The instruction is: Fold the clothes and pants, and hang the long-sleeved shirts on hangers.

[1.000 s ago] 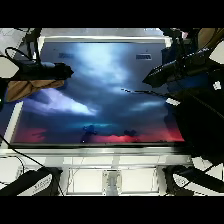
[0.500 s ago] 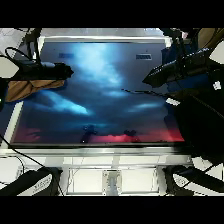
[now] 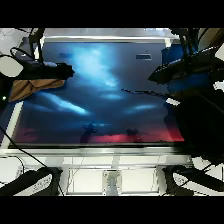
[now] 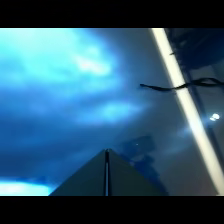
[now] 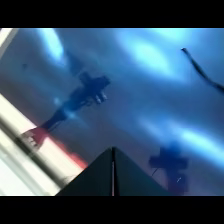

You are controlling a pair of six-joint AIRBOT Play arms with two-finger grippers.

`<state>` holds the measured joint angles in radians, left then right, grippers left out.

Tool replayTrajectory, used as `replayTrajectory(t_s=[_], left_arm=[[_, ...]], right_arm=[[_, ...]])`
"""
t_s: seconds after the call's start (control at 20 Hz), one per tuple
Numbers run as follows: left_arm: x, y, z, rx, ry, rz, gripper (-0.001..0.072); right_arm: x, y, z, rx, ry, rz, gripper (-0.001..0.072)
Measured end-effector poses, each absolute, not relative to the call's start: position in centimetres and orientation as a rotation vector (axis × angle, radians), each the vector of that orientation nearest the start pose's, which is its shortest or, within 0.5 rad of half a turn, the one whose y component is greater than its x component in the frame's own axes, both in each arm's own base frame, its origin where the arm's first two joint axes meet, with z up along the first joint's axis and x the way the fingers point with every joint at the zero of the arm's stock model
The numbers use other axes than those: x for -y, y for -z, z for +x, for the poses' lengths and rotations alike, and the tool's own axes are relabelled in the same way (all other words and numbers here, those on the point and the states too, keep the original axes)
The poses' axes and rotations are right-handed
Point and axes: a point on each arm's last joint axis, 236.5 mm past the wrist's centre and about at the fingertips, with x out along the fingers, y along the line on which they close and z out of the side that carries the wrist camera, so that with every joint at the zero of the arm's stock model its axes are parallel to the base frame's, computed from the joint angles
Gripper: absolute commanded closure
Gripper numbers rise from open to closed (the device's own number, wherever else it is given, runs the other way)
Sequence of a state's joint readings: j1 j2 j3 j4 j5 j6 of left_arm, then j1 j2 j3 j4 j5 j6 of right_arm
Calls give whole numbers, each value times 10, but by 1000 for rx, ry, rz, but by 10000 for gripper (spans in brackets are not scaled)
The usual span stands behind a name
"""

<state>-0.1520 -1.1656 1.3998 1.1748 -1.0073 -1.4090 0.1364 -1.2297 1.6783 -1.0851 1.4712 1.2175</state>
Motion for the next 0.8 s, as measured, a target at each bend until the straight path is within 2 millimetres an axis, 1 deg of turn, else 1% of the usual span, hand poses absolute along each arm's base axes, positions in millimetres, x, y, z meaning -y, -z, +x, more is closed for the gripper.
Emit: replayTrajectory(t_s=[0.05,0.15,0.2,0.25,0.3,0.35,0.4,0.45,0.55,0.6,0.65,0.75,0.8], left_arm=[[134,-185,433,-741,410,-90,698],[108,-177,447,-728,329,-19,694],[89,-176,456,-717,265,1,654],[66,-173,464,-710,190,5,454],[40,-172,474,-697,105,-10,308],[8,-170,482,-681,12,-42,261],[-25,-167,491,-661,-74,-82,254],[-55,-160,496,-654,-146,-123,197],[-116,-140,503,-647,-274,-204,186],[-143,-124,505,-655,-329,-240,186],[-167,-106,505,-674,-374,-267,186],[-203,-75,506,-707,-440,-307,182],[-219,-60,505,-726,-470,-331,103]], right_arm=[[-160,-224,377,-865,-697,-97,678],[-158,-239,399,-752,-663,-97,677],[-157,-250,411,-688,-642,-91,678],[-156,-260,421,-630,-622,-83,677],[-154,-271,432,-569,-599,-76,677],[-152,-283,442,-508,-575,-66,676],[-151,-295,450,-450,-556,-52,677],[-150,-304,455,-408,-545,-39,677],[-149,-317,462,-350,-531,-18,677],[-149,-322,465,-328,-524,-9,677],[-148,-325,466,-317,-521,-4,677],[-148,-330,468,-295,-515,5,677],[-147,-332,469,-288,-513,8,677]])
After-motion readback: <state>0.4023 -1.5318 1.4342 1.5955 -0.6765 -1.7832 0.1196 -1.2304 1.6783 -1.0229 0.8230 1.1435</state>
